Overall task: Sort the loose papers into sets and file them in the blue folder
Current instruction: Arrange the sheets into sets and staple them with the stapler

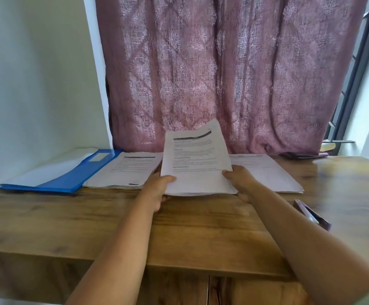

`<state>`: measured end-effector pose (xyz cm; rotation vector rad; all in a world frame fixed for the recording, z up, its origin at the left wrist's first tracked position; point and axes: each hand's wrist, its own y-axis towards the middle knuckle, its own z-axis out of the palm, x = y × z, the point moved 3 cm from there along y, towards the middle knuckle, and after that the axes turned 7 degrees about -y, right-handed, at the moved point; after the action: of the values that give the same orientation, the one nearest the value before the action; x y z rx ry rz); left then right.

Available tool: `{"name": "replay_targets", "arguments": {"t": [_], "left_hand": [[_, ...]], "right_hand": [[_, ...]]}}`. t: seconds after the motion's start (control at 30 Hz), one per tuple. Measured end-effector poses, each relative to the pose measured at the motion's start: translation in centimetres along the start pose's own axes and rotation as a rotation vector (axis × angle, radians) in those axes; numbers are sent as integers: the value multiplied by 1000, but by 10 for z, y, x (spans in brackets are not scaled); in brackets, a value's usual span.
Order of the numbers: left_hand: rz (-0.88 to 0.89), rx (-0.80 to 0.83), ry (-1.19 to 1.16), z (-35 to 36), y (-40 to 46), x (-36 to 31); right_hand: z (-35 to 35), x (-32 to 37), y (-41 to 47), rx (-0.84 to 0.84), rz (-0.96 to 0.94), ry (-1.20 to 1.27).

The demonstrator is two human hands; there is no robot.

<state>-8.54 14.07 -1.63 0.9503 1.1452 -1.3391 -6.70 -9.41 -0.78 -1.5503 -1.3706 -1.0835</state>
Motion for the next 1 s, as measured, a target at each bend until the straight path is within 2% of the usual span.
{"name": "replay_targets", "arguments": {"t": [0.17, 0.27, 0.33, 0.47, 0.63, 0.87, 1.0], "left_hand": [[170, -215, 340, -11, 24, 2], [212, -244, 537, -14, 40, 6], [239, -252, 607, -16, 49, 7], [242, -306, 642, -14, 58, 8], [324, -332, 799, -14, 60, 12], [451, -274, 1038, -13, 54, 16], [594, -391, 1231, -6, 39, 12]], "right_hand": [[32, 8, 24, -201, -29, -332], [44, -1, 23, -200, -146, -340], [47, -2, 23, -180, -244, -441], [39, 2, 27, -241, -406, -615], [39, -6, 37, -216, -393, -754], [35, -10, 34, -191, -317, -820], [30, -7, 25, -227, -349, -740]]}}
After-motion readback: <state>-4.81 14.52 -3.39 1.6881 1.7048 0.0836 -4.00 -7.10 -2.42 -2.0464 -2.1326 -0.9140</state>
